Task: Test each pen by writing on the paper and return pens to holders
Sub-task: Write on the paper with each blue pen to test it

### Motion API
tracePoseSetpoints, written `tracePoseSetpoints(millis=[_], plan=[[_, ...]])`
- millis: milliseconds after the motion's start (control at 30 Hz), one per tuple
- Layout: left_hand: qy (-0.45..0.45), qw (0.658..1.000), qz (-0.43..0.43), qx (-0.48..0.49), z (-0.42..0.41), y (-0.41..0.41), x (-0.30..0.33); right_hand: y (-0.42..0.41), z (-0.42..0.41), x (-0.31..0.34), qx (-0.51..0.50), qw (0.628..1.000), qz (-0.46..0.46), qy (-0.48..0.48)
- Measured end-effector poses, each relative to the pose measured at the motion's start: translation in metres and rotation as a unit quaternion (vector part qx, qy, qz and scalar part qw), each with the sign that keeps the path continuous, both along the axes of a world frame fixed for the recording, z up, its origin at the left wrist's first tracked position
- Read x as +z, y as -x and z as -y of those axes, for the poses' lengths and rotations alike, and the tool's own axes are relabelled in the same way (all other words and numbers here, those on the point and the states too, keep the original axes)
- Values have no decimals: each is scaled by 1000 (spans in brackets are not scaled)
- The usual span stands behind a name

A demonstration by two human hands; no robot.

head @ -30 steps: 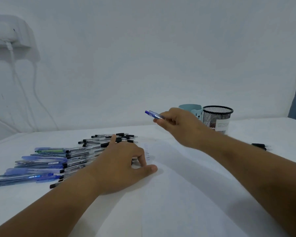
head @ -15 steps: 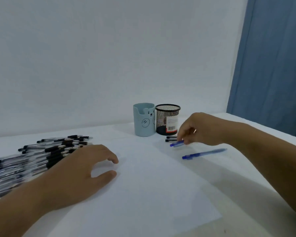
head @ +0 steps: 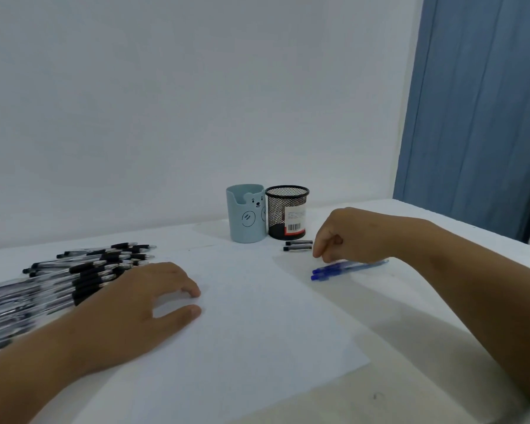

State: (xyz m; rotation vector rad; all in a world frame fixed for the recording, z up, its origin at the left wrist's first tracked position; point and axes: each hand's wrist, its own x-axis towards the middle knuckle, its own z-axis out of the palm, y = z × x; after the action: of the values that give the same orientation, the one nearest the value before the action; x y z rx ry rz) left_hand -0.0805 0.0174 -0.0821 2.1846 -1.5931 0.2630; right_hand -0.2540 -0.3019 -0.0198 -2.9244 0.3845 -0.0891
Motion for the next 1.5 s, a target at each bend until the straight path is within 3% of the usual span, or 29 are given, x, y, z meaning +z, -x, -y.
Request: tracePoseSetpoints(millis=[200, 267, 433, 667, 867, 1000, 1500], plan=[[70, 996, -2, 58, -16, -11, 25, -43, -52, 5, 82, 995, 57, -7], [74, 993, -38, 84, -29, -18, 35, -60, -76, 4, 111, 992, 60, -12], [-13, 981, -123, 152, -67, -35, 54, -101, -136, -4, 200, 978, 57, -12], [-70, 971, -128, 189, -80, -45, 56, -146, -165, -27, 271, 960, 57, 31], [-123, 962, -125, 212, -86, -48, 62, -149, -154, -56, 294, 942, 161, -21], [-122, 955, -152, 222, -85, -44, 64, -147, -153, -60, 302, 936, 177, -30], [-137, 957, -120, 227, -77, -33, 63, -143, -152, -62, 280, 941, 176, -73]])
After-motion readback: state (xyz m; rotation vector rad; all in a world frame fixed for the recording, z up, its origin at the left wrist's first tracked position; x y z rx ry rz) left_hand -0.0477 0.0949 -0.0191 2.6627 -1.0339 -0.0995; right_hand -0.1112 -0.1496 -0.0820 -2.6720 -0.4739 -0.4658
